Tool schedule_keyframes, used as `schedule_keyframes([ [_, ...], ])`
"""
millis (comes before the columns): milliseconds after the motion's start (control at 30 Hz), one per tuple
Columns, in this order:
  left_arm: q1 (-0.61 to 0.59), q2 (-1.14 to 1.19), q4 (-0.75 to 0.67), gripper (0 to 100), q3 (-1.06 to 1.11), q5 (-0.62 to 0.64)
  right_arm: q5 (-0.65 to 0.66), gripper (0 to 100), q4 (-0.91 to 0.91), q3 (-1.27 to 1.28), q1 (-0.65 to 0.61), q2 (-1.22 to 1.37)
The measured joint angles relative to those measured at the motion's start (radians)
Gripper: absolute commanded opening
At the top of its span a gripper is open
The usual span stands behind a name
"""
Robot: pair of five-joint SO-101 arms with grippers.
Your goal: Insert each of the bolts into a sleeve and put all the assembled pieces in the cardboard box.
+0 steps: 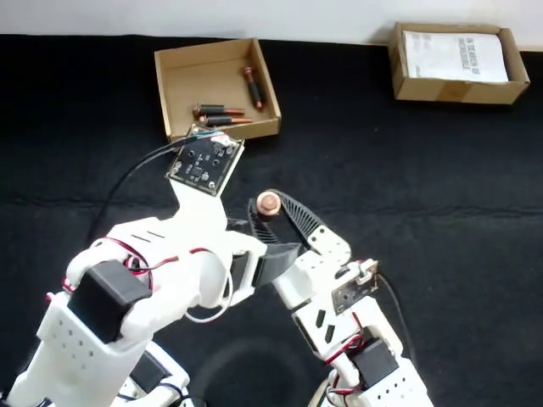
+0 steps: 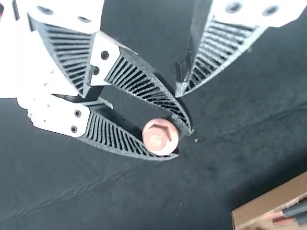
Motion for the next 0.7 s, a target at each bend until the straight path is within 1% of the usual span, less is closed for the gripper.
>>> schedule_keyframes([
  [67, 0.0, 0.002, 0.037, 27, -0.029, -0.006, 0.0, 0.8, 0.0, 0.0, 0.0, 0.0],
  [167, 0.002, -0.006, 0.092, 25, -0.086, -0.074, 0.002, 0.8, 0.0, 0.0, 0.006, 0.0],
  [267, 0.008, -0.04, 0.13, 15, -0.138, -0.152, 0.002, 0.8, -0.002, 0.0, 0.048, 0.0],
  [367, 0.008, -0.115, 0.141, 1, -0.189, -0.233, 0.002, 0.8, -0.002, 0.0, 0.089, 0.0],
  [433, 0.006, -0.153, 0.141, 2, -0.213, -0.307, 0.0, 0.8, 0.0, 0.0, 0.11, 0.0],
  [533, 0.006, -0.221, 0.141, 1, -0.227, -0.4, 0.0, 0.8, 0.005, -0.003, 0.121, 0.0],
  [633, 0.006, -0.293, 0.141, 1, -0.222, -0.431, 0.0, 0.8, 0.005, -0.015, 0.121, 0.015],
  [700, 0.006, -0.342, 0.141, 1, -0.201, -0.439, 0.0, 0.8, 0.005, -0.055, 0.121, 0.075],
])
